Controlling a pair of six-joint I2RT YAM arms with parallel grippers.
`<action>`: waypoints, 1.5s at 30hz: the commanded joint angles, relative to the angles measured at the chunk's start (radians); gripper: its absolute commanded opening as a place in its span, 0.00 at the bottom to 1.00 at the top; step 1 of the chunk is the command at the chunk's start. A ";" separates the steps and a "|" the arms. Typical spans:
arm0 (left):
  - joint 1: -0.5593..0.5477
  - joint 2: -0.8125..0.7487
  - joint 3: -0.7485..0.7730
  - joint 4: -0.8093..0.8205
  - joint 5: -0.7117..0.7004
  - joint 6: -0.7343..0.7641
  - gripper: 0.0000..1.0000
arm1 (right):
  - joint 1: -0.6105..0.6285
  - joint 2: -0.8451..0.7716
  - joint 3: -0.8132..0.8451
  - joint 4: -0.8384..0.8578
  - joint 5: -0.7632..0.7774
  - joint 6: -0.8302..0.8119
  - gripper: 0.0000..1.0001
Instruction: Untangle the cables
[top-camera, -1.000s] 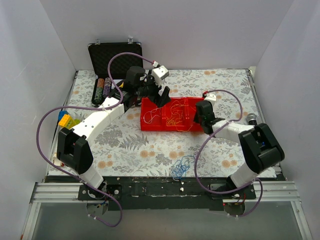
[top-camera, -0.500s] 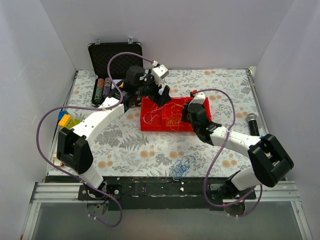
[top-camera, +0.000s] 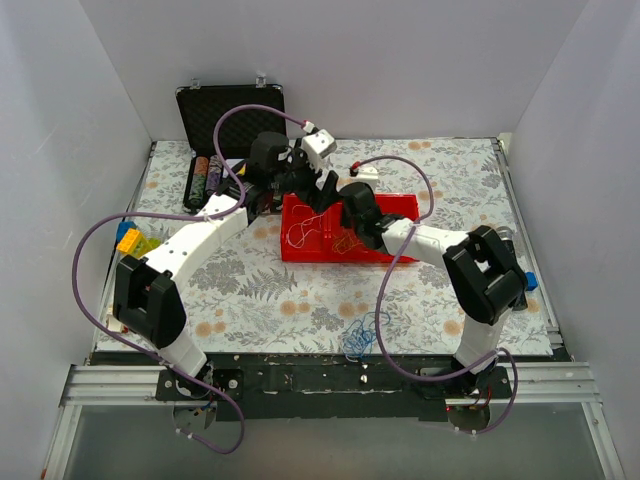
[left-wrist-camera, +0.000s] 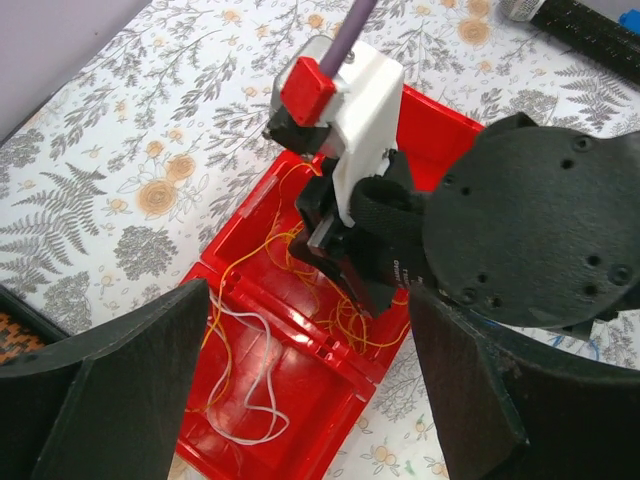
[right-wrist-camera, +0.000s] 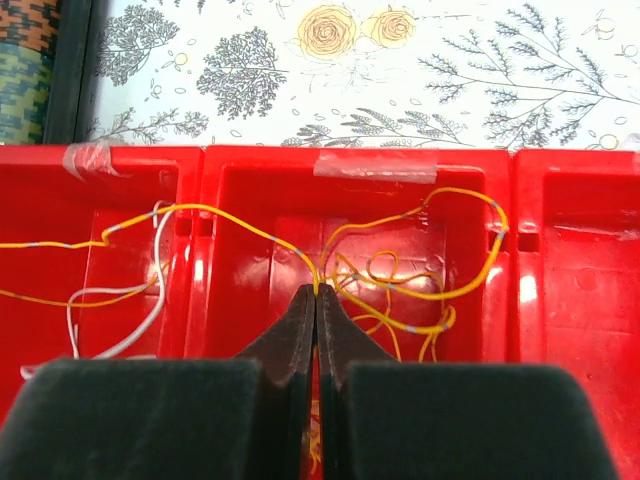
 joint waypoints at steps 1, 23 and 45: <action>0.009 -0.085 -0.011 0.009 -0.001 0.007 0.80 | -0.003 0.059 0.130 -0.158 0.054 0.029 0.08; -0.290 -0.309 -0.299 -0.540 0.414 0.634 0.81 | -0.013 -0.777 -0.452 -0.135 -0.141 0.071 0.77; -0.581 0.006 -0.300 -0.272 0.195 0.719 0.47 | -0.015 -1.135 -0.663 -0.256 -0.144 0.137 0.53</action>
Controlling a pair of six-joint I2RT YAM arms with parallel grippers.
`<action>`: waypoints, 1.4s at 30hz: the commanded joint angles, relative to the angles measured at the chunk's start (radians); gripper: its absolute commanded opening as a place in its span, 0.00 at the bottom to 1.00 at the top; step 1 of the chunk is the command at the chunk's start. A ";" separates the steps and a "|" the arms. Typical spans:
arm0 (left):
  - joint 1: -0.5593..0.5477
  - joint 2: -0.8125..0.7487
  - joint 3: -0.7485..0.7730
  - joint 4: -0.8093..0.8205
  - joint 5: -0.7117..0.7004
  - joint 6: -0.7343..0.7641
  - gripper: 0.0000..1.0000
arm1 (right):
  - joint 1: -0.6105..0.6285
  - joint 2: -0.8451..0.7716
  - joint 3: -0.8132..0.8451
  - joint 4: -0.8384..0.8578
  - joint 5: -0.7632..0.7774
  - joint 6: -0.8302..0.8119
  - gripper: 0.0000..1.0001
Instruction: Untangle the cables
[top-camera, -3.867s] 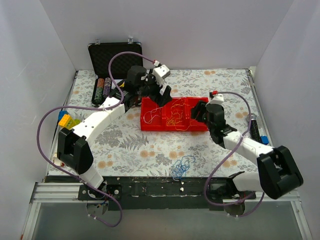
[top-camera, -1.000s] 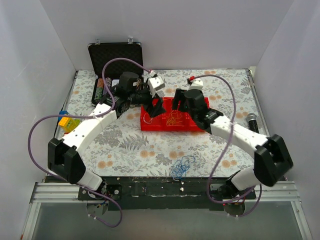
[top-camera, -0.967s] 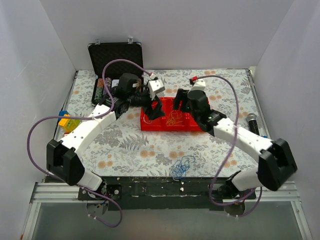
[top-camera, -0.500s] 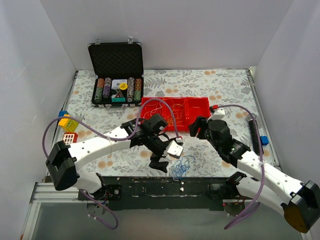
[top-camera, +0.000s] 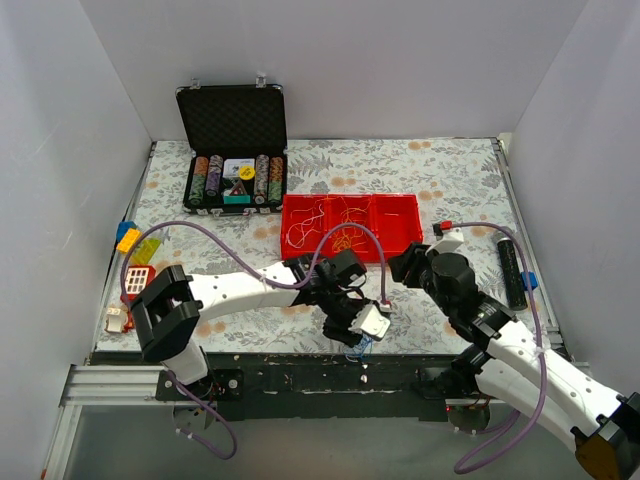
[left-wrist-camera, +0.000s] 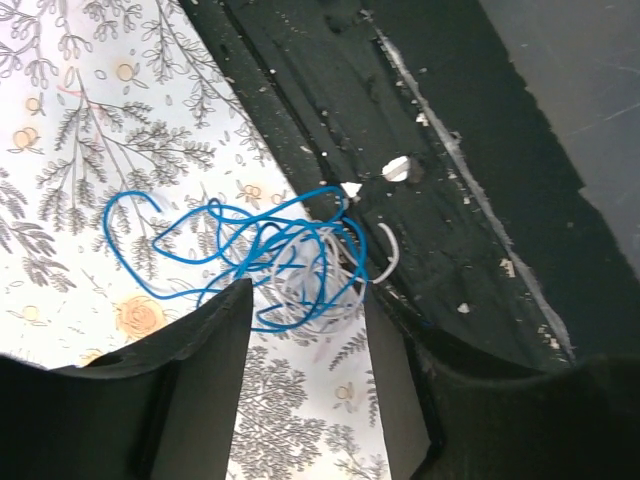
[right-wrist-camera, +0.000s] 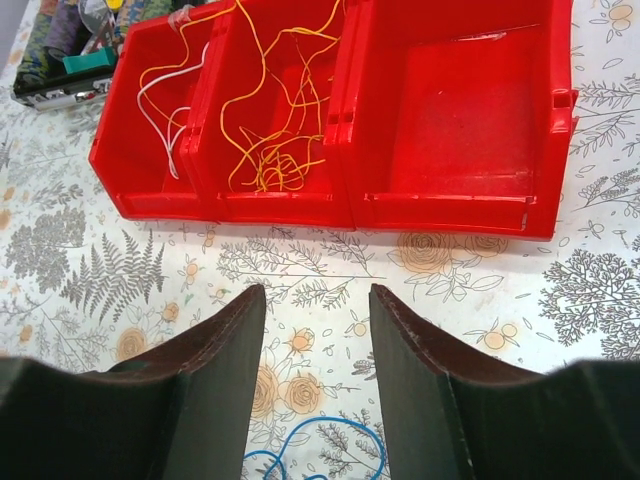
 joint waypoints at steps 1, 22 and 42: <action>-0.012 0.023 0.029 0.068 -0.046 0.044 0.44 | -0.005 -0.039 -0.009 0.003 -0.009 0.011 0.52; 0.038 -0.141 0.155 0.131 -0.292 -0.247 0.00 | -0.007 -0.249 -0.057 0.093 -0.211 -0.147 0.71; 0.055 -0.282 0.205 0.177 -0.375 -0.384 0.00 | 0.010 -0.213 -0.060 0.326 -0.610 -0.332 0.87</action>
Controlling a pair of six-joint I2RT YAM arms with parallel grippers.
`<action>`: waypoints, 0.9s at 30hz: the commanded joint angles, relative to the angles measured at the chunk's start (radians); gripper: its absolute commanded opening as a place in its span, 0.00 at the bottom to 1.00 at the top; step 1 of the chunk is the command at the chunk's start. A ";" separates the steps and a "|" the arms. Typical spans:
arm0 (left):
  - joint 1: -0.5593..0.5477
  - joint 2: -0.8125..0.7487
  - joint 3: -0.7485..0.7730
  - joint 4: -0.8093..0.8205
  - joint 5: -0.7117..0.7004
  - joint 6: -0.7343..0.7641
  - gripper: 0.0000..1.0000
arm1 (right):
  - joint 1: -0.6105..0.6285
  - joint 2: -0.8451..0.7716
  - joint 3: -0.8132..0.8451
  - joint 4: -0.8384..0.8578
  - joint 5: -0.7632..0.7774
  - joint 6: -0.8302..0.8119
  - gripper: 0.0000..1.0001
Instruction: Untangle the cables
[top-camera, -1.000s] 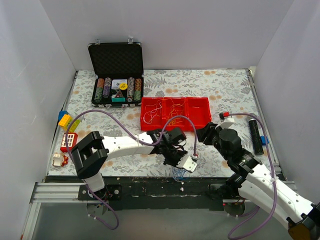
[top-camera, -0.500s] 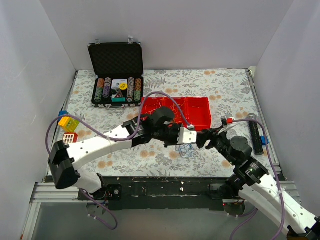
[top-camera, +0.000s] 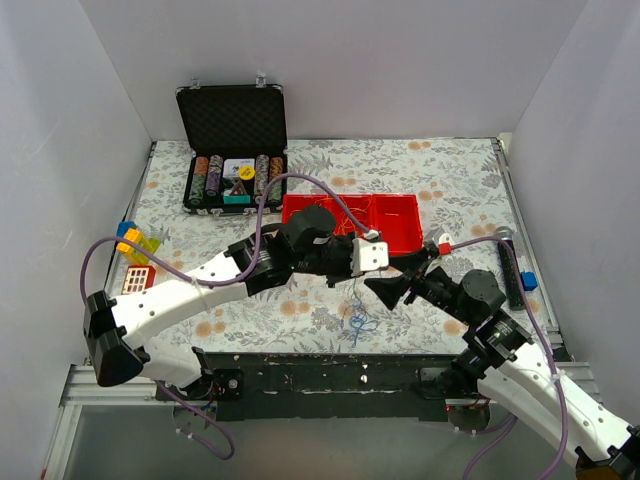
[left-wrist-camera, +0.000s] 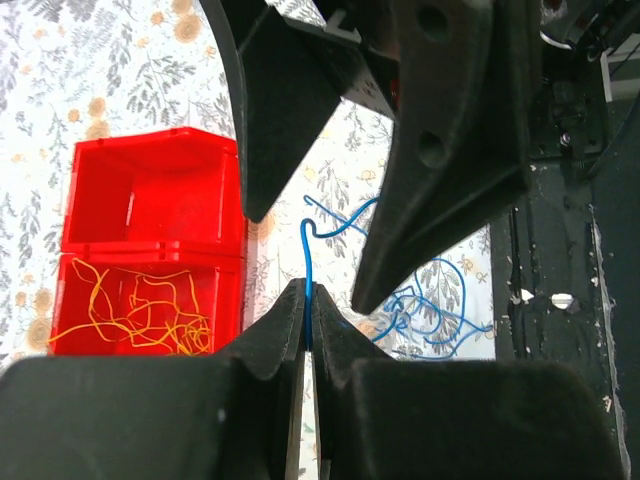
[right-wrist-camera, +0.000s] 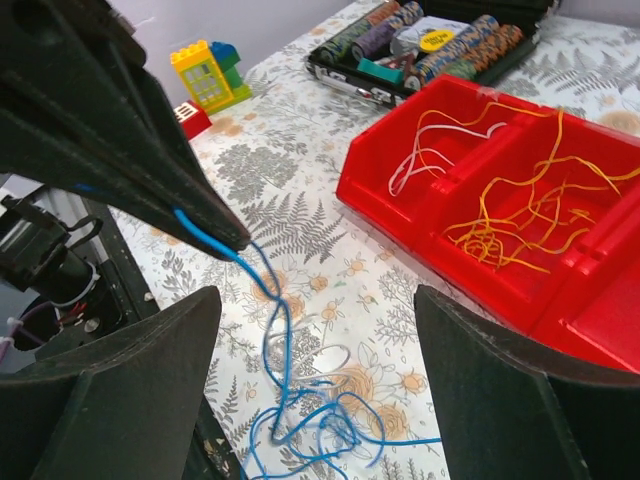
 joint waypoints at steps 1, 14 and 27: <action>0.001 -0.014 0.066 0.012 -0.026 -0.014 0.00 | 0.014 0.036 0.011 0.147 -0.080 -0.048 0.87; 0.001 0.002 0.245 -0.009 0.042 -0.064 0.00 | 0.149 0.349 -0.039 0.538 0.079 0.059 0.80; 0.001 0.035 0.557 0.100 -0.062 -0.065 0.00 | 0.189 0.431 -0.300 0.667 0.224 0.168 0.77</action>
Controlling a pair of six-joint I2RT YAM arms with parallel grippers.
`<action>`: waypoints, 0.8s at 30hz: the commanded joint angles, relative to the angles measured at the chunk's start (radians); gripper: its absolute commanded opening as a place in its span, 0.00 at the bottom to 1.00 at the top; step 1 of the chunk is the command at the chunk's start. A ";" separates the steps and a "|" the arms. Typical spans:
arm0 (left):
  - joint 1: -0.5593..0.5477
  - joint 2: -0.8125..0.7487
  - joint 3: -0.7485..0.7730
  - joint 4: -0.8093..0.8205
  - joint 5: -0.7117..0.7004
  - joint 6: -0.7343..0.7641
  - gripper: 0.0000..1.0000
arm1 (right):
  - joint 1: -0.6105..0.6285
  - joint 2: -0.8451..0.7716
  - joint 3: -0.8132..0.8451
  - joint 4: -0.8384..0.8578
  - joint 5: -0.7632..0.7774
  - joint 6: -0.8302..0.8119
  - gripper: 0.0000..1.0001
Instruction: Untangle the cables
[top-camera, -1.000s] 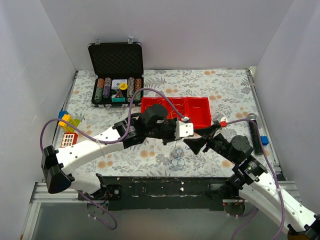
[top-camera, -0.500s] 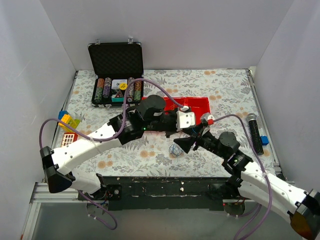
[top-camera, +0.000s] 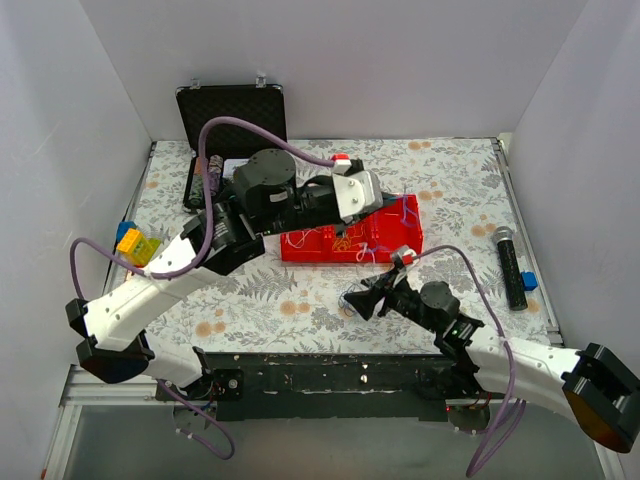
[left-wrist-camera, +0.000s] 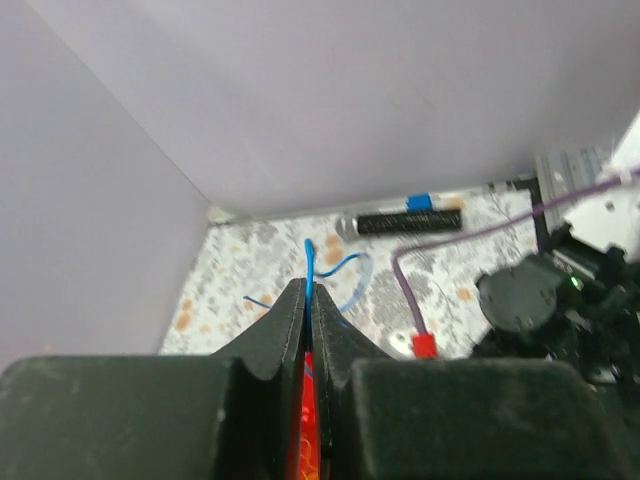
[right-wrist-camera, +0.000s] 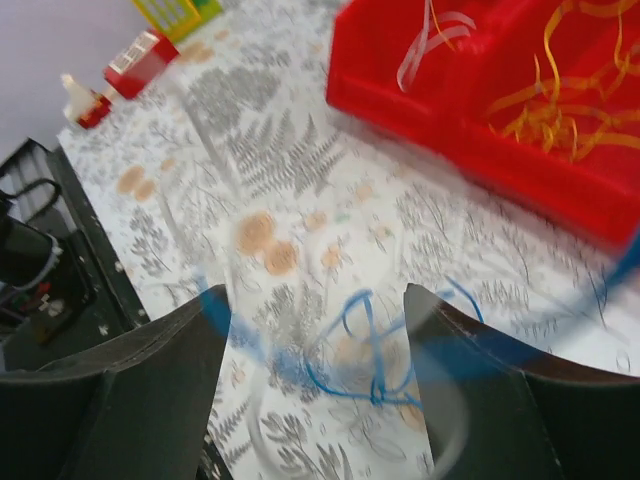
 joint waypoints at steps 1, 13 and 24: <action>0.002 -0.001 0.098 0.102 -0.063 0.005 0.00 | 0.019 0.005 -0.103 0.093 0.088 0.070 0.77; 0.002 0.019 0.132 0.172 -0.092 0.035 0.00 | 0.039 -0.258 -0.189 -0.084 0.219 0.070 0.74; 0.002 0.019 0.116 0.165 -0.091 0.038 0.00 | 0.040 -0.428 0.014 -0.132 0.238 -0.142 0.89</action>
